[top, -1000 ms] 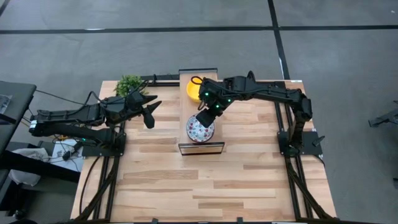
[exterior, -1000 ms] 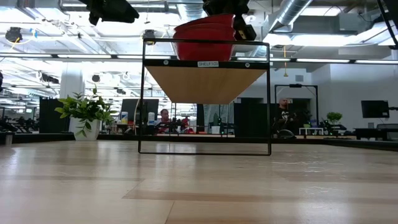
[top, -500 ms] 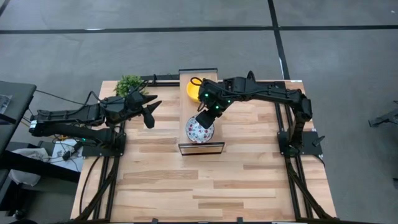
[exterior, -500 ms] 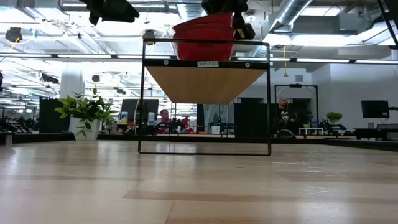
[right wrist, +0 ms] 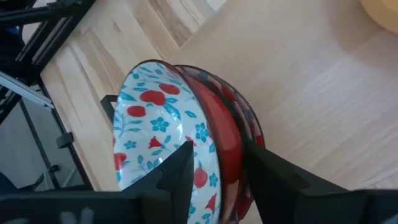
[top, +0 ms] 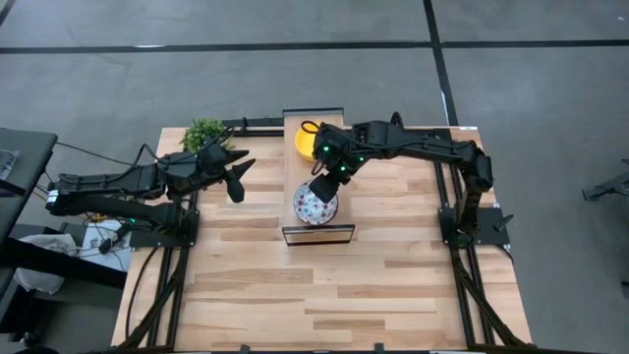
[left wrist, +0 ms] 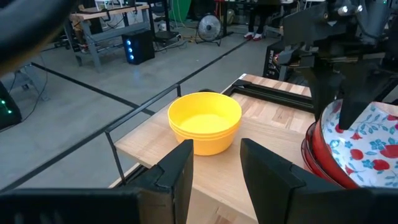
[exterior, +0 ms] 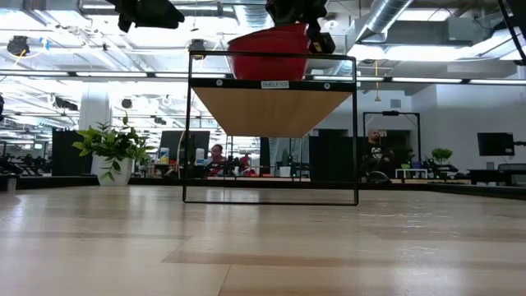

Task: Pick & Place Mini bowls
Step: Stack the red patterned bowl on top of the red patterned bowls on the shelf

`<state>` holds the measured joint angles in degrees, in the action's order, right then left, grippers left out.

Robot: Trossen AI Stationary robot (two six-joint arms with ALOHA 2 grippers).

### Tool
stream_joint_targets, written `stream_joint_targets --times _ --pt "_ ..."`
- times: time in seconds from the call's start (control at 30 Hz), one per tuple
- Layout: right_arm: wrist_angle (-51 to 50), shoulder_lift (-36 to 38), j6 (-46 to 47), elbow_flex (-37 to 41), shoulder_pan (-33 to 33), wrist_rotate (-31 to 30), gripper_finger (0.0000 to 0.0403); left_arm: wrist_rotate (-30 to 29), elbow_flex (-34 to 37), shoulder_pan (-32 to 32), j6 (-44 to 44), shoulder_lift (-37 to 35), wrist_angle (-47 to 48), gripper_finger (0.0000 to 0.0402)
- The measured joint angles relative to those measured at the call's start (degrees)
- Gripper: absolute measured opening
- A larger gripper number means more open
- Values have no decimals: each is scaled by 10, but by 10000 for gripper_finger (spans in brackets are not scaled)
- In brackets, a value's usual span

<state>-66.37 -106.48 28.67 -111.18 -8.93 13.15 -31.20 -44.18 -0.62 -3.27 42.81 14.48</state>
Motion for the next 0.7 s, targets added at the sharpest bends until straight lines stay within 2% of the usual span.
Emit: stream_joint_targets --times 0.27,0.7 --pt "-7 0 -8 0 0 0 142 0 0 0 0 0 0 132" --pt "-25 1 -22 0 -2 3 133 0 0 0 0 0 -4 132"
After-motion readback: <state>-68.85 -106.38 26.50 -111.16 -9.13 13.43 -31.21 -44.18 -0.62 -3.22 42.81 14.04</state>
